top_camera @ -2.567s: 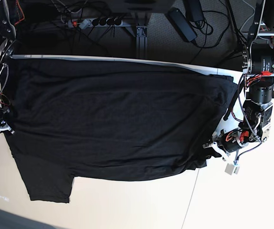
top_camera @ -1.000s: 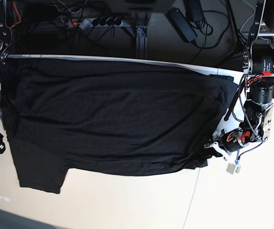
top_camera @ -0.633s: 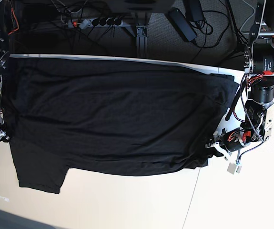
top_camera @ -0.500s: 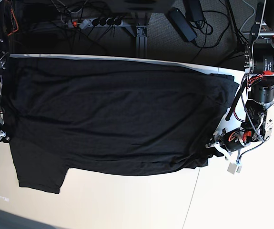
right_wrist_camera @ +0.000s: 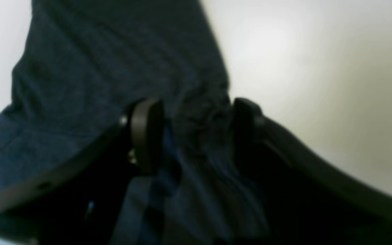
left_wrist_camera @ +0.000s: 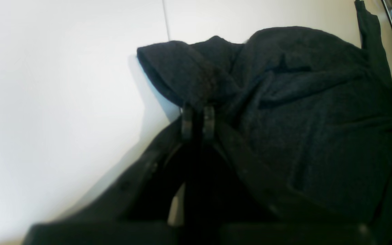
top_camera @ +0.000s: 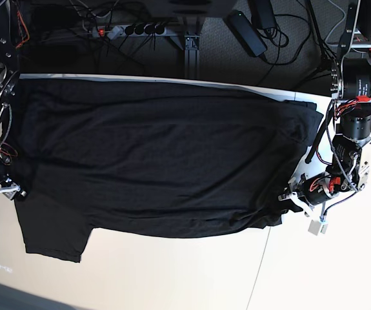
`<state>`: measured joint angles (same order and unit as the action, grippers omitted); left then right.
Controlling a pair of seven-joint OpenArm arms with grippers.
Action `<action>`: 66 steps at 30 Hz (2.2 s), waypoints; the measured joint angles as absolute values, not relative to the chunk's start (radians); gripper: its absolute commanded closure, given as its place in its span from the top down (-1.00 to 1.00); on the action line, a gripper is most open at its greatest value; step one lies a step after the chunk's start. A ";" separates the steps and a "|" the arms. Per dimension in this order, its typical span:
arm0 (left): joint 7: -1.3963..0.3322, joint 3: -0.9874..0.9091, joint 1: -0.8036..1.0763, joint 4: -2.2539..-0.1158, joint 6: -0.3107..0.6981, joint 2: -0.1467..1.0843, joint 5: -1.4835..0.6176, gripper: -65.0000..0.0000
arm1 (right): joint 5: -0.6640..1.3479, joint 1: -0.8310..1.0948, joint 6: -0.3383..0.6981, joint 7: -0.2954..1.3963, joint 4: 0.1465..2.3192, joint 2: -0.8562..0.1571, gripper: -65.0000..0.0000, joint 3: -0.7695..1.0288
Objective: Fold the T-shirt properly
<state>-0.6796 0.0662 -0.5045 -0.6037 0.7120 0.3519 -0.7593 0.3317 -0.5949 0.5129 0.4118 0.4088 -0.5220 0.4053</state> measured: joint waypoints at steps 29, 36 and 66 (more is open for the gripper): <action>-0.715 0.071 -0.536 -0.597 0.711 0.377 -0.750 -1.00 | 0.257 -0.607 0.514 0.405 0.563 -0.516 -1.00 0.315; -0.733 0.071 -0.560 -0.593 0.708 0.405 -0.752 -1.00 | 0.303 -0.608 0.514 0.421 0.624 -0.527 -1.00 0.315; -1.101 0.074 -0.413 -0.979 0.704 0.541 -1.149 -1.00 | 0.773 -0.513 0.516 0.827 0.841 -0.696 -1.00 0.312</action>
